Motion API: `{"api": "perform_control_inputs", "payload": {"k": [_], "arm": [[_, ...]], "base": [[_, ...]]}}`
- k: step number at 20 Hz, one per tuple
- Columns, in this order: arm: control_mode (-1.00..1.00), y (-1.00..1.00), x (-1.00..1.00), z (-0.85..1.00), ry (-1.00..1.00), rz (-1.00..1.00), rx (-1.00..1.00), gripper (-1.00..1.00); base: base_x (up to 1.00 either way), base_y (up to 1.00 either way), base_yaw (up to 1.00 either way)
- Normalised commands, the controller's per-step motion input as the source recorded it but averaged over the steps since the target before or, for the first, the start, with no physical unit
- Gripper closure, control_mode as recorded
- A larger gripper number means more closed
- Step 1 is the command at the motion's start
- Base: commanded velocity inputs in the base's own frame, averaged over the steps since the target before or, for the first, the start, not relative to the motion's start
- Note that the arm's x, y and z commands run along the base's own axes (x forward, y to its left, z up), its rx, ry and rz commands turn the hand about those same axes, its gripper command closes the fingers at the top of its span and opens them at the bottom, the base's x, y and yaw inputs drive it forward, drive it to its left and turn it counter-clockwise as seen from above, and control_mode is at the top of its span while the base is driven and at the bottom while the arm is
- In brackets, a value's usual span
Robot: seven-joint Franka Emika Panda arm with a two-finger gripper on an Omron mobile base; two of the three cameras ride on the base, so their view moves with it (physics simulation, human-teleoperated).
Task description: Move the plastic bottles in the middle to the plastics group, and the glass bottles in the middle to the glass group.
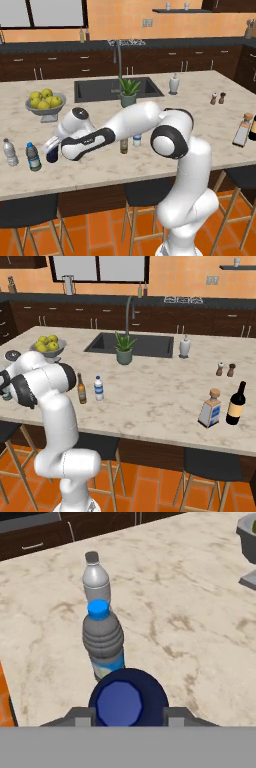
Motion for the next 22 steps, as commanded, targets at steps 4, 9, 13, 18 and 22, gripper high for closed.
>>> {"api": "perform_control_inputs", "payload": {"k": [4,9,13,18,22], "arm": [[-1.0,-0.02,0.0,-0.2,0.02,0.0,0.0,1.0],[-1.0,-0.02,0.0,-0.43,0.01,0.0,0.0,1.0],[-1.0,-0.02,0.0,-0.21,0.01,0.0,0.0,1.0],[-1.0,0.0,0.0,0.0,0.0,0.0,0.0,1.0],[-1.0,-0.03,-0.04,0.24,-0.02,-0.01,0.0,1.0]], "base": [[0.0,0.0,0.0],[0.0,0.0,0.0],[0.0,0.0,0.0],[0.0,0.0,0.0],[0.0,0.0,0.0]]}}
